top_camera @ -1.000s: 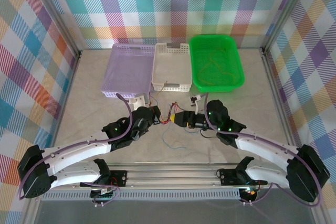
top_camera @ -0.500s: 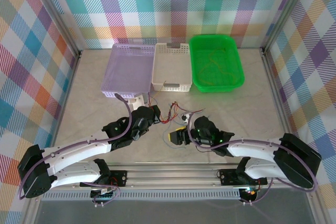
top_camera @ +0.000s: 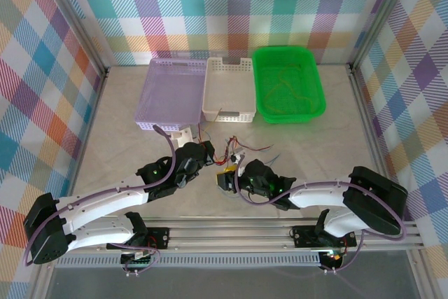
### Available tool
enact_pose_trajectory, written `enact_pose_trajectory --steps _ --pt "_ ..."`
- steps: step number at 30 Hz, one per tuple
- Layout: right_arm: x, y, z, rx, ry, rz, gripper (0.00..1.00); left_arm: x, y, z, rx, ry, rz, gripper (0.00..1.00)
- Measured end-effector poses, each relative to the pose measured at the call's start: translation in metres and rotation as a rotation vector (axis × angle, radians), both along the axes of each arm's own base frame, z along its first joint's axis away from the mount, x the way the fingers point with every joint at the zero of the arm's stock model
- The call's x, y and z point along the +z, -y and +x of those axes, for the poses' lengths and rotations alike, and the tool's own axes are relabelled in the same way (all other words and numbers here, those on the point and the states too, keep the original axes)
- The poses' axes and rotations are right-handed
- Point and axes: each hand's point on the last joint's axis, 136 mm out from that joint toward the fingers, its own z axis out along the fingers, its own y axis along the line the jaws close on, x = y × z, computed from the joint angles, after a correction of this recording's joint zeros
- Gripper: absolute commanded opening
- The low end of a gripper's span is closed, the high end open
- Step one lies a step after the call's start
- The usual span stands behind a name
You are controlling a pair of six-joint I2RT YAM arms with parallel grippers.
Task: Untangle the cables
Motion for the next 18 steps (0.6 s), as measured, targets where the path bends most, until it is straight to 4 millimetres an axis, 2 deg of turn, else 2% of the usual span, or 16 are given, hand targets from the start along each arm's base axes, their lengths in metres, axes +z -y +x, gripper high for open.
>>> enact_pose_trajectory --steps 5,8,12,18 --pt "0.002 0.007 0.009 -0.061 0.033 -0.023 0.00 0.000 -0.001 -0.001 0.001 -0.001 0.000 0.00" --pt "0.009 0.014 0.012 -0.087 0.056 -0.037 0.00 0.005 -0.006 -0.002 0.008 0.006 -0.002 0.00" --pt "0.030 0.028 0.013 -0.122 0.094 -0.007 0.00 0.015 -0.016 -0.005 0.020 0.030 -0.006 0.00" --pt "0.053 0.058 0.011 -0.170 0.137 0.004 0.00 0.021 -0.030 -0.010 0.031 0.046 0.026 0.00"
